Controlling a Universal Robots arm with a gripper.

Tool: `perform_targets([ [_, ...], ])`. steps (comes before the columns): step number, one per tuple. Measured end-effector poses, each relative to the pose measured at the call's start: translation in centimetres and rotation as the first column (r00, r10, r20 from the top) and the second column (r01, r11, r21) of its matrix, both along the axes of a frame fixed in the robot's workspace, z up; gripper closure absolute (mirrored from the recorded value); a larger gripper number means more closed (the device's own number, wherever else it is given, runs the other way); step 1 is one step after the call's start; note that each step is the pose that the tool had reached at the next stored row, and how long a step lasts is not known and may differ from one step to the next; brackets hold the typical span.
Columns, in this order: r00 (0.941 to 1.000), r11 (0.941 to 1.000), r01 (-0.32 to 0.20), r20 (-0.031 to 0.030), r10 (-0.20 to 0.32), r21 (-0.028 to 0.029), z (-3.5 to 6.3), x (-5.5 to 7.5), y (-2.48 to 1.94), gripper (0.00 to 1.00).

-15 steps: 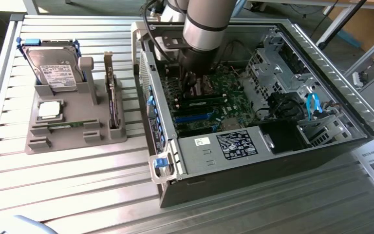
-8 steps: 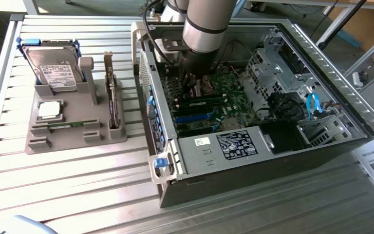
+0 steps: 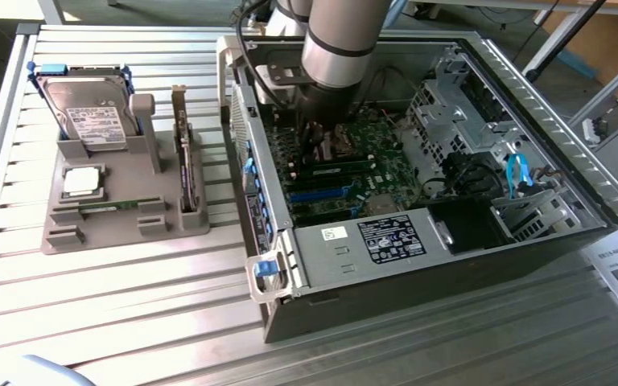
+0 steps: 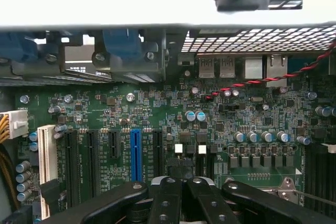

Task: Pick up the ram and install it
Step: 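Press down the ram until it locks into place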

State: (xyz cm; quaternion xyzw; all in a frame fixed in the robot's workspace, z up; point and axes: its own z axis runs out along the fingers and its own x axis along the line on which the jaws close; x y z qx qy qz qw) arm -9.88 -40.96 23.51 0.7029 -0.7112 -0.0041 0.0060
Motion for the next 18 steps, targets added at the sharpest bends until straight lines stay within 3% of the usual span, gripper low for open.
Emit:
perform_targets([
  [18, 1.0, 1.0, 0.0, -0.0001, 0.0, -0.0002, -0.29, 0.0, -0.03, 0.9],
])
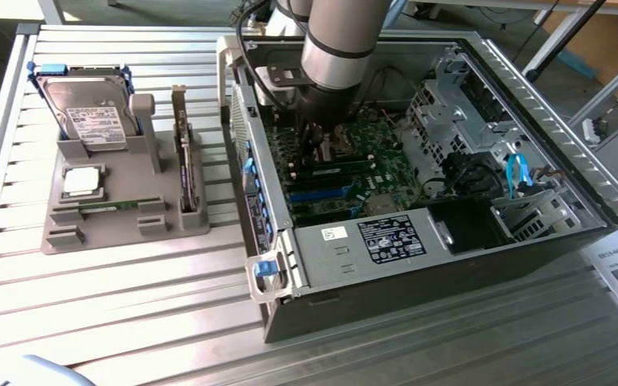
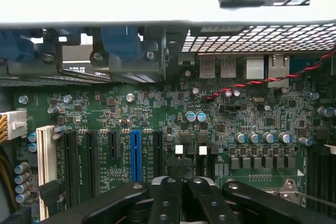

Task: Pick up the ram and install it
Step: 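Press down the ram until it locks into place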

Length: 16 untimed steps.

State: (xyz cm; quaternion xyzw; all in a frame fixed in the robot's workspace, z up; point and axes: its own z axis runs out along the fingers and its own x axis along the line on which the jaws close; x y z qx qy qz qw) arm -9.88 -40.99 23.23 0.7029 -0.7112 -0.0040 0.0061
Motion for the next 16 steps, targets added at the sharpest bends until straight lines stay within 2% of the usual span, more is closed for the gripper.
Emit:
perform_targets([
  [16, 1.0, 1.0, 0.0, 0.0001, 0.0, 0.0003, -0.19, 0.0, -0.08, 0.9],
])
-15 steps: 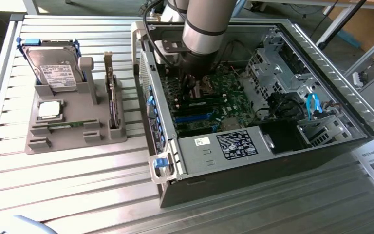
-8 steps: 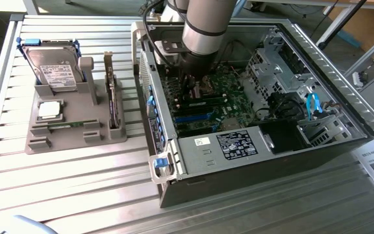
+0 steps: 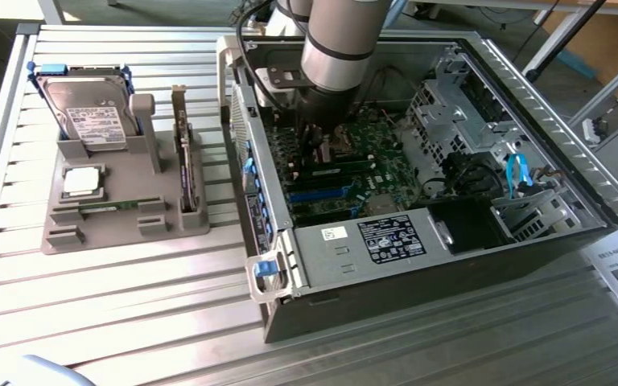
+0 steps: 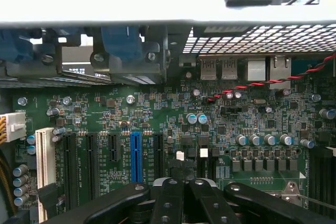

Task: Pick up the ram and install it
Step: 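Press down the ram until it locks into place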

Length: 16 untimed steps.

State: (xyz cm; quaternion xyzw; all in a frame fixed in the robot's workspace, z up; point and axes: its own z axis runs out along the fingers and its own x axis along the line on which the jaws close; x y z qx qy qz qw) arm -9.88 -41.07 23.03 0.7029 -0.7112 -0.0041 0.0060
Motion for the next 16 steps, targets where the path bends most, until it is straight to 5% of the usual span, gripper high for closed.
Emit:
perform_targets([
  [11, 1.0, 1.0, 0.0, 0.0, 0.0, 0.0, 0.04, 0.0, -0.01, 0.9],
  [16, 1.0, 1.0, 0.0, 0.0, 0.0, 0.0, 0.79, 0.0, -0.01, 0.9],
])
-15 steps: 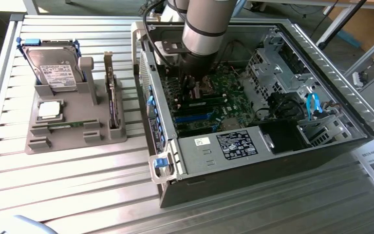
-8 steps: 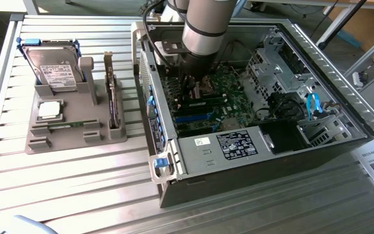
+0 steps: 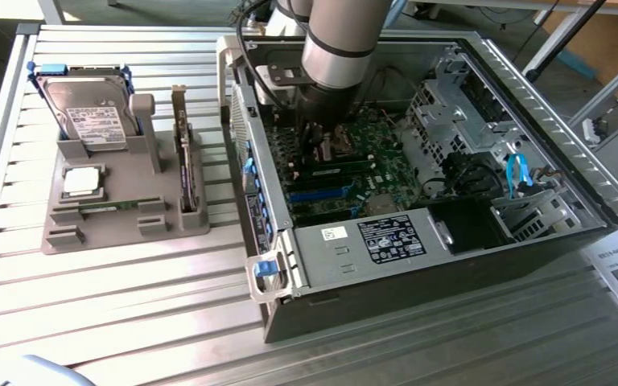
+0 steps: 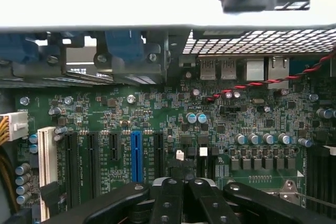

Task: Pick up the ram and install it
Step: 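Press down the ram until it locks into place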

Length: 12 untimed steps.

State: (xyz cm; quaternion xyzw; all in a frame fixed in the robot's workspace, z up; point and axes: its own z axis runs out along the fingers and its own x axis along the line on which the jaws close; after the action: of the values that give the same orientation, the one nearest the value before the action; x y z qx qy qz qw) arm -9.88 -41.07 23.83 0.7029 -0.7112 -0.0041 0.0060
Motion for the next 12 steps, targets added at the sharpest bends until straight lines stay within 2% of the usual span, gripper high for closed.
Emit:
perform_targets([
  [12, 1.0, 1.0, 0.0, -0.0001, 0.0, -0.0003, 2.58, 0.0, 0.0, 0.9],
])
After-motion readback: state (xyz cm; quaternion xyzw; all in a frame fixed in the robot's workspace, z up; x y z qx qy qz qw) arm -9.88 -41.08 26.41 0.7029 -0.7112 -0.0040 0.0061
